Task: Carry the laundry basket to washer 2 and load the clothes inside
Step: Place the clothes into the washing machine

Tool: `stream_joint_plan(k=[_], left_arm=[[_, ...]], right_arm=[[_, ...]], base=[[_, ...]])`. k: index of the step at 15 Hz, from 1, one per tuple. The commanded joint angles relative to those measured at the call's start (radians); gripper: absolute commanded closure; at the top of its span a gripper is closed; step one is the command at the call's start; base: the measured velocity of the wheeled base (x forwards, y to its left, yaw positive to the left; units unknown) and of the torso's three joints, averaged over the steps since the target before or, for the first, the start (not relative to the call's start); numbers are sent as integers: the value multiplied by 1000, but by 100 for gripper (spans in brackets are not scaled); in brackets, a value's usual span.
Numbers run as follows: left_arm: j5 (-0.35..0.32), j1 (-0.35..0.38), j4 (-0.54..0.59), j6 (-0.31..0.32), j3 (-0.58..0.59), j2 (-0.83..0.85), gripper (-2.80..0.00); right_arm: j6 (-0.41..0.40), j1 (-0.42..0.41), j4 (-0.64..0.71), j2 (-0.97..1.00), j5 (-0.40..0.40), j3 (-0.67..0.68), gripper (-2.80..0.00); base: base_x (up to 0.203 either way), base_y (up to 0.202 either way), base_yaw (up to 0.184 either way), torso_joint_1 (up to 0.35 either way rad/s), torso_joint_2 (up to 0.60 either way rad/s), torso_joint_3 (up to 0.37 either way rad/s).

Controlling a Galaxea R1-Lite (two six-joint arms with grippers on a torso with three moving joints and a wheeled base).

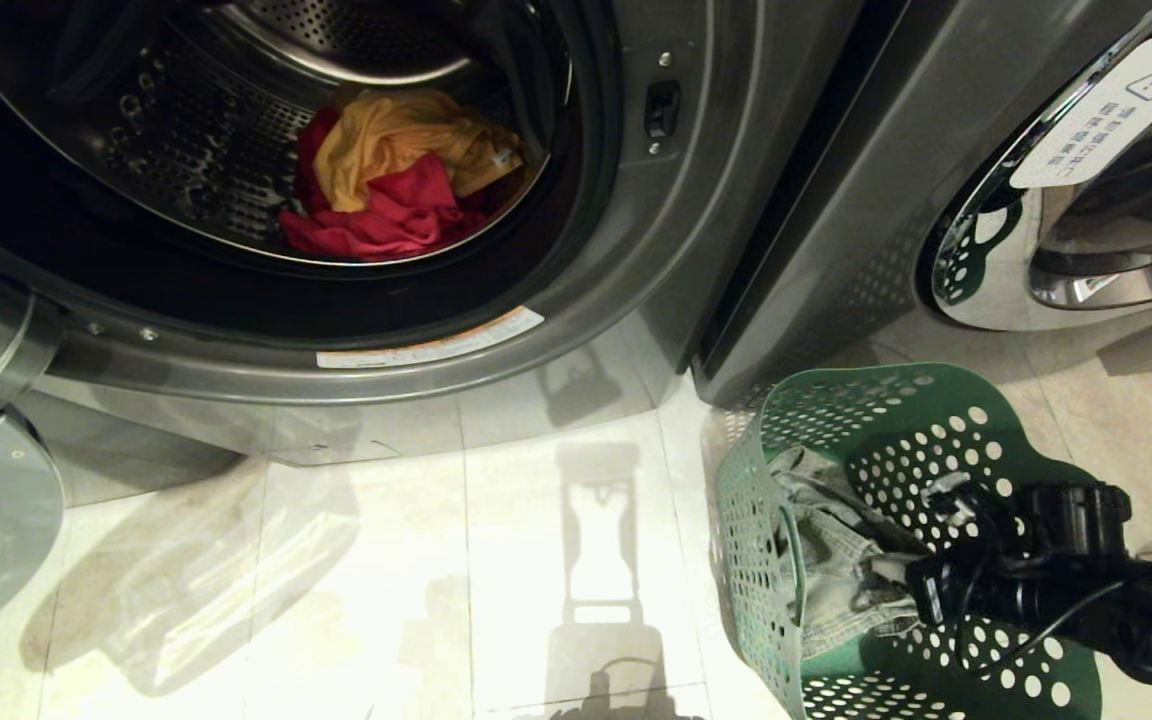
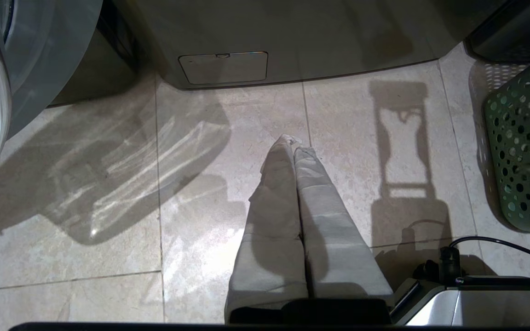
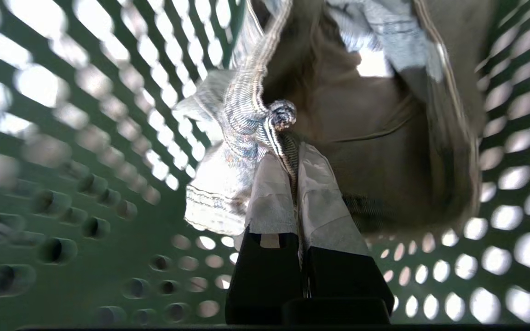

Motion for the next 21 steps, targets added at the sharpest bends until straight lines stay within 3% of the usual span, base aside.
stream_joint_plan(k=[1,5,10,14,21], left_arm=[[0,0,0,-1,11,0,0],[0,0,0,-1,11,1,0],[0,0,0,-1,11,0,0],[0,0,0,-1,11,1,0],[0,0,0,-1,11,1,0]], right_arm=[[20,4,4,-151,3,25,0],[118,14,30,-380,3,104,0],[159,32,92,-683,-4,249,0],[236,33,128,-882,-52,281,0],[270,32,205,-999,-106,274,0]], base=[[0,0,0,0,0,0],[0,0,0,0,0,0],[0,0,0,0,0,0],[0,0,0,0,0,0],[0,0,0,0,0,0]])
